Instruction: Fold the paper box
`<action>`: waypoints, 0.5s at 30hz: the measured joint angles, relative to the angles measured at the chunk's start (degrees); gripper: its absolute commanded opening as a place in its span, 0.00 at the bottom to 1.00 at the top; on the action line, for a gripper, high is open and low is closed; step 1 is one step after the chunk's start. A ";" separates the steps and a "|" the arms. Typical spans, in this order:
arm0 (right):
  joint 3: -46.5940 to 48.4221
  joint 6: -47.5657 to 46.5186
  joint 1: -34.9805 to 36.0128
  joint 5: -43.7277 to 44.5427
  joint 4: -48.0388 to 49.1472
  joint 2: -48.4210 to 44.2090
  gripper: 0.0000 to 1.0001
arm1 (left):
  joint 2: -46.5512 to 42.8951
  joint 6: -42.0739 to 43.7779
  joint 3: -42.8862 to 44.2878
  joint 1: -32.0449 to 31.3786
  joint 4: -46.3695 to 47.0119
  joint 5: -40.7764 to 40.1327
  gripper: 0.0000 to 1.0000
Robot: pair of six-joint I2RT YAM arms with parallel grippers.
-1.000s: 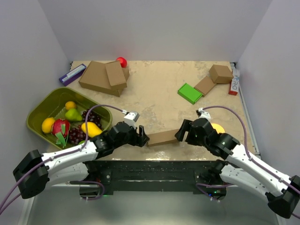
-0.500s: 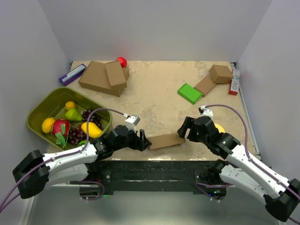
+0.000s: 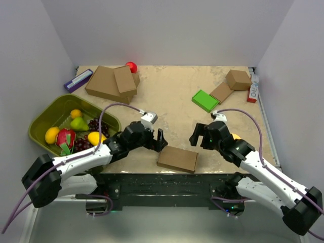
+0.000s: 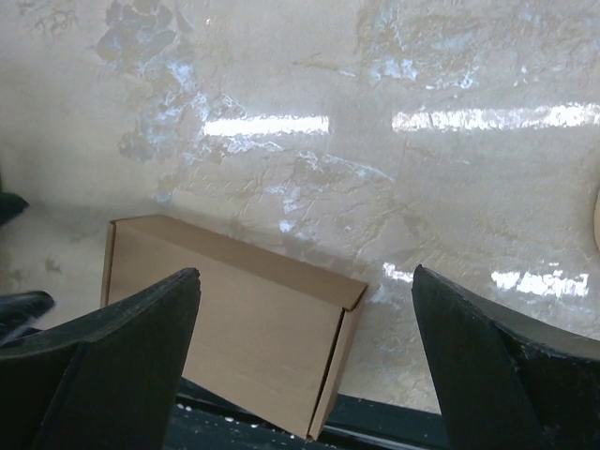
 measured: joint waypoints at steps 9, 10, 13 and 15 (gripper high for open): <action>2.80 -10.01 -19.43 -7.69 9.55 4.13 0.99 | 5.46 5.88 14.14 18.32 -0.22 2.84 1.00; 3.52 -11.19 -23.12 -9.25 10.84 4.76 0.99 | 5.49 6.64 16.33 20.17 -0.70 2.97 1.00; 5.44 -14.38 -33.35 -13.53 13.64 6.19 0.99 | 4.59 8.68 21.49 25.14 -1.03 2.80 1.00; 6.29 -16.13 -37.79 -15.10 14.60 6.23 0.99 | 2.62 9.97 23.10 26.73 -2.19 1.31 1.00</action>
